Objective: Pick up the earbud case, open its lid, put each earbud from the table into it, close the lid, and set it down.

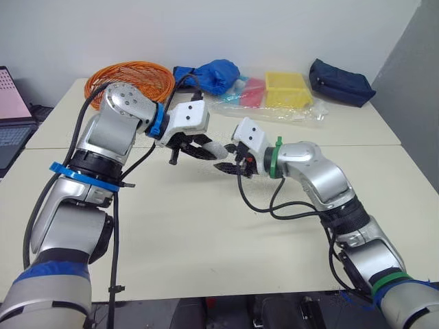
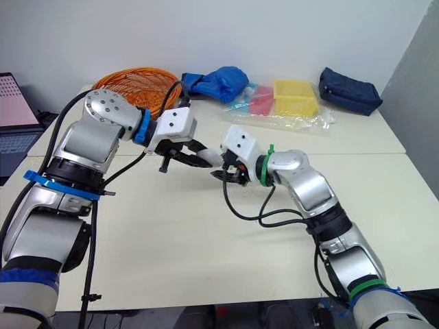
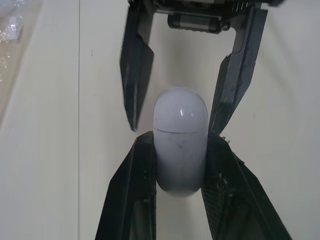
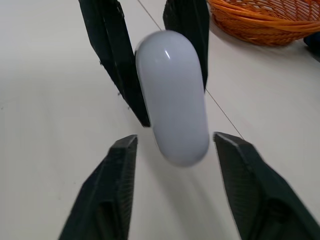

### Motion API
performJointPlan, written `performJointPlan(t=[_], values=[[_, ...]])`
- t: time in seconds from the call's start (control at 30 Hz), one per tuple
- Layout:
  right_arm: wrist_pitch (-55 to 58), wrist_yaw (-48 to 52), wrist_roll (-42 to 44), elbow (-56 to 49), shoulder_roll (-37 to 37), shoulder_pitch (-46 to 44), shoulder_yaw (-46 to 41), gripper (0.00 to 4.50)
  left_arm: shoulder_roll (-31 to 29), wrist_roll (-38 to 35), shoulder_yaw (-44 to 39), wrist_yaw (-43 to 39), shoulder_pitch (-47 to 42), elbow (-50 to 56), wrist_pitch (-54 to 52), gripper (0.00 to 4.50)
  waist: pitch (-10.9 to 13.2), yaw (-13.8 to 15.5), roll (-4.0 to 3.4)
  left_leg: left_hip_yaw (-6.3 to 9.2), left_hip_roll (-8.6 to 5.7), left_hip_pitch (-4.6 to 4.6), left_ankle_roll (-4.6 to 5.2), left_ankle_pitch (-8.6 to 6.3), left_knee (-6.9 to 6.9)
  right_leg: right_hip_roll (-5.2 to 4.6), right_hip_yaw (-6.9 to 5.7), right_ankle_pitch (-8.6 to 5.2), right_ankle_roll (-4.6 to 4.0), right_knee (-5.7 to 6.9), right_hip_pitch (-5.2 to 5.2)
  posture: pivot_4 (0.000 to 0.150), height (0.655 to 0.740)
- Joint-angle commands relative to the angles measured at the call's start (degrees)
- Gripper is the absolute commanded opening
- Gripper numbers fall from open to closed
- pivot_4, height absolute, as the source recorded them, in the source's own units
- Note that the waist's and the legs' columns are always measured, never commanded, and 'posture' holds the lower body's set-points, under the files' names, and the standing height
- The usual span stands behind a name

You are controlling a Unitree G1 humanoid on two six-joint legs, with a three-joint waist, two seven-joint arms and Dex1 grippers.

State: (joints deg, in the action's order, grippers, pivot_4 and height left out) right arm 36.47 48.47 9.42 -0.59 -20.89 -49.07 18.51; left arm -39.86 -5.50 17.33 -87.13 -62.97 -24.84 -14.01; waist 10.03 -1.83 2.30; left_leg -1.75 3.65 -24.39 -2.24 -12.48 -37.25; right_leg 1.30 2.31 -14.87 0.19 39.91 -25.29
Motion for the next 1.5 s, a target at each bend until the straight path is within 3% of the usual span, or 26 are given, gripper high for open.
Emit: performJointPlan(t=[0.03,0.1,0.2,0.33,0.47,0.6,0.8,1.2,1.5], values=[[-1.36,3.82,5.92,-7.60,-3.00,0.87,-7.19,3.81,0.31,-8.54,-8.66,2.10,3.18,4.46,-9.08,0.79,0.00,0.01,0.00,0.01,0.00,0.00,0.00,0.00,-0.01,0.00,-0.01,0.00,0.00,0.00,0.01,0.150,0.7400],[1.54,3.43,12.49,-11.22,-2.06,1.41,-12.93,4.48,1.18,-14.54,-14.51,5.72,7.18,8.01,-17.03,0.79,0.00,-0.16,0.00,0.01,0.01,0.00,0.00,0.00,-0.01,-0.02,0.00,0.00,0.00,0.01,0.00,0.150,0.7400],[3.72,3.16,15.76,-13.67,-2.66,2.17,-15.20,4.48,2.30,-17.83,-18.52,10.55,9.95,11.73,-21.50,0.79,0.00,-0.18,0.00,0.14,0.06,0.02,-0.01,0.00,-0.02,0.01,0.00,0.00,0.00,0.09,0.02,0.150,0.7400],[-1.92,7.86,15.08,-13.08,-7.33,3.97,-15.00,4.48,8.59,-21.54,-27.13,22.76,22.47,21.09,-17.82,0.79,-0.03,0.01,-0.04,0.15,0.01,0.31,-0.01,0.01,0.00,-0.06,0.03,0.00,-0.01,0.07,0.32,0.150,0.7400],[-6.22,9.41,13.28,-9.17,-7.54,2.31,-12.48,4.48,15.35,-22.87,-27.67,30.08,32.80,31.29,-14.09,0.79,-0.02,-0.04,-0.02,-0.06,-0.06,0.50,-0.01,0.01,-0.04,-0.15,0.18,0.01,0.01,0.07,0.47,0.150,0.7400],[-9.31,10.05,11.38,-4.61,-6.58,0.68,-10.46,4.48,18.98,-20.58,-24.91,31.73,38.22,34.79,-5.66,0.79,-0.02,0.06,-0.02,0.09,0.02,0.54,0.00,0.01,-0.26,-0.04,0.16,0.04,-0.03,0.09,0.64,0.150,0.7400],[-10.99,11.64,9.47,-1.86,-6.53,-0.94,-7.85,4.48,19.65,-22.06,-22.68,33.06,39.83,36.69,-4.36,0.79,-0.02,0.03,-0.02,0.06,0.00,0.96,0.00,0.01,-0.30,-0.05,0.15,-0.09,0.22,0.04,1.11,0.150,0.7400],[-9.78,6.82,6.33,2.46,-3.93,-4.22,-8.63,4.48,18.46,-23.36,-20.71,31.91,40.10,36.82,-3.75,0.79,-0.02,0.01,-0.03,0.07,0.02,0.96,0.00,0.01,-0.27,-0.03,0.15,-0.09,0.23,0.00,1.10,0.150,0.7400],[-3.67,8.14,13.14,0.90,-4.55,-4.20,-13.09,4.48,18.32,-23.11,-20.13,31.65,40.03,34.99,-2.07,0.79,-0.02,0.03,-0.03,0.05,0.01,0.95,0.00,0.00,-0.19,-0.05,0.16,-0.10,0.22,-0.06,1.09,0.150,0.7400]])
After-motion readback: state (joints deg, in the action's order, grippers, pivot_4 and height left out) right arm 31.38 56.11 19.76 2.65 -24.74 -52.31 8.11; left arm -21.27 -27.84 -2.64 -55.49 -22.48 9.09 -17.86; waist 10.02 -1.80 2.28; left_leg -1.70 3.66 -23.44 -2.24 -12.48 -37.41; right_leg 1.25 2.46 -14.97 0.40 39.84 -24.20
